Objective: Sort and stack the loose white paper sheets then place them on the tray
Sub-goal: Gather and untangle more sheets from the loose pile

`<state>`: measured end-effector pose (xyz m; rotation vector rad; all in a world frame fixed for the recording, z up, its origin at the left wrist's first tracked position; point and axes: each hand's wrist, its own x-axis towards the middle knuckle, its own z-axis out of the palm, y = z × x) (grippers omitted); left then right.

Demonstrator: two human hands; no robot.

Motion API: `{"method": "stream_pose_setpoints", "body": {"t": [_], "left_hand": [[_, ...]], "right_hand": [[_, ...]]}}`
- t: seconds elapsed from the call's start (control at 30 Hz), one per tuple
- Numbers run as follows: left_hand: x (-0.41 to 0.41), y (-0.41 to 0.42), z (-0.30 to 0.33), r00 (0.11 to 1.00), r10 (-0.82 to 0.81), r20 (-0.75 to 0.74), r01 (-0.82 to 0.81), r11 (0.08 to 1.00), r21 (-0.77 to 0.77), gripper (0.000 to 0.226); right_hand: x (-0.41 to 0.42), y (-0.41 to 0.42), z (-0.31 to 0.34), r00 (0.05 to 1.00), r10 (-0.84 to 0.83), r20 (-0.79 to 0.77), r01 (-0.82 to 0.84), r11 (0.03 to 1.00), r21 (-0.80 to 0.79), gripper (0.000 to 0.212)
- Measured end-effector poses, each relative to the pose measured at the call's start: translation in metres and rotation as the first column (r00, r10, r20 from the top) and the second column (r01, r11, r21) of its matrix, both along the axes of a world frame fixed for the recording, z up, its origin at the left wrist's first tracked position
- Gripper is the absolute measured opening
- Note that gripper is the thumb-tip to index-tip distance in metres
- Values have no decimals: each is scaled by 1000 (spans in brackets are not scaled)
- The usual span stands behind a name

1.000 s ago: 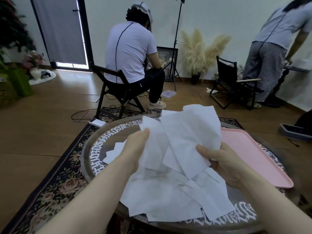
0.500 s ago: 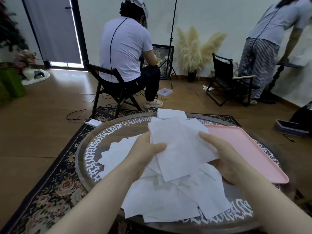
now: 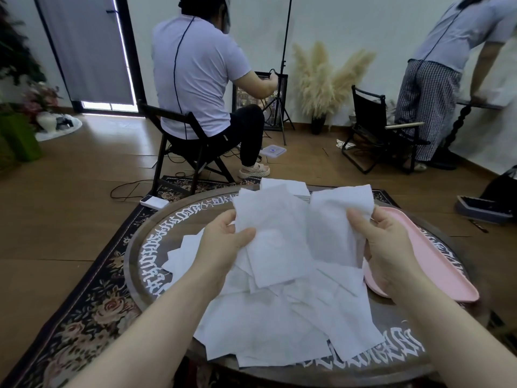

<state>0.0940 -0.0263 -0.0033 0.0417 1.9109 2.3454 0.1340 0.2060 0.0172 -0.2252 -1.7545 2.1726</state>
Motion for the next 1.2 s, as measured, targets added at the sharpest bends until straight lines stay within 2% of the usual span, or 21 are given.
{"method": "stream_pose_setpoints", "body": {"t": [0.07, 0.13, 0.2, 0.27, 0.33, 0.43, 0.53, 0.6, 0.67, 0.73, 0.8, 0.87, 0.93, 1.0, 1.03, 1.1, 1.13, 1.2], "left_hand": [[-2, -1, 0, 998, 61, -33, -62, 998, -19, 44], [-3, -3, 0, 993, 95, -66, -97, 995, -35, 62], [0, -3, 0, 995, 55, -84, -58, 998, -39, 79], [5, 2, 2, 994, -25, -105, 17, 997, -76, 76], [11, 8, 5, 991, -55, -118, 43, 993, -108, 56], [19, 13, 10, 989, -100, -109, 93, 994, -62, 30], [20, 11, 14, 994, -73, -77, 74, 997, 15, 19], [18, 9, 14, 999, 11, -51, -9, 999, 34, 18], [17, 6, 14, 994, 89, -57, -87, 996, 33, 20], [17, 5, 14, 991, 117, -71, -115, 993, 25, 22], [17, 7, 14, 991, 105, -78, -104, 994, 22, 20], [20, 11, 14, 993, 69, -94, -67, 997, 22, 15], [24, 17, 14, 992, 23, -125, -20, 999, 28, 12], [27, 20, 15, 988, -23, -153, 30, 999, 42, 30], [28, 20, 16, 986, -32, -163, 40, 998, 44, 34], [27, 20, 16, 986, -22, -167, 31, 998, 56, 23], [26, 19, 15, 987, -9, -158, 19, 998, 65, 17], [24, 16, 15, 990, 3, -143, 8, 997, 75, 25]], "right_hand": [[0, 0, 6, 998, 34, -48, -37, 997, -68, 19], [1, 0, 10, 985, 131, -113, -146, 979, -142, 29], [1, -3, 11, 957, 247, -153, -271, 948, -167, 33], [2, -10, 6, 926, 357, -124, -371, 920, -128, 32], [3, -21, -1, 910, 413, -33, -415, 909, -48, 35], [6, -35, -11, 936, 342, 87, -351, 930, 111, 29], [8, -41, -13, 961, 266, 73, -276, 942, 191, 22], [9, -40, -8, 992, 127, 5, -125, 971, 205, 20], [10, -33, 0, 991, -78, -113, 102, 967, 232, 21], [12, -26, 7, 936, -226, -269, 306, 901, 307, 21], [13, -28, 10, 893, -240, -380, 388, 839, 381, 21], [14, -42, 5, 901, -142, -410, 360, 773, 523, 20], [16, -60, -4, 936, 1, -352, 253, 694, 674, 25], [18, -71, -11, 967, 129, -220, 83, 656, 751, 25], [19, -74, -13, 970, 187, -153, -9, 663, 748, 23], [20, -72, -13, 967, 232, -108, -91, 707, 701, 22], [20, -69, -11, 969, 207, -133, -66, 742, 668, 20], [18, -62, -5, 976, 90, -196, 51, 789, 613, 19]]}}
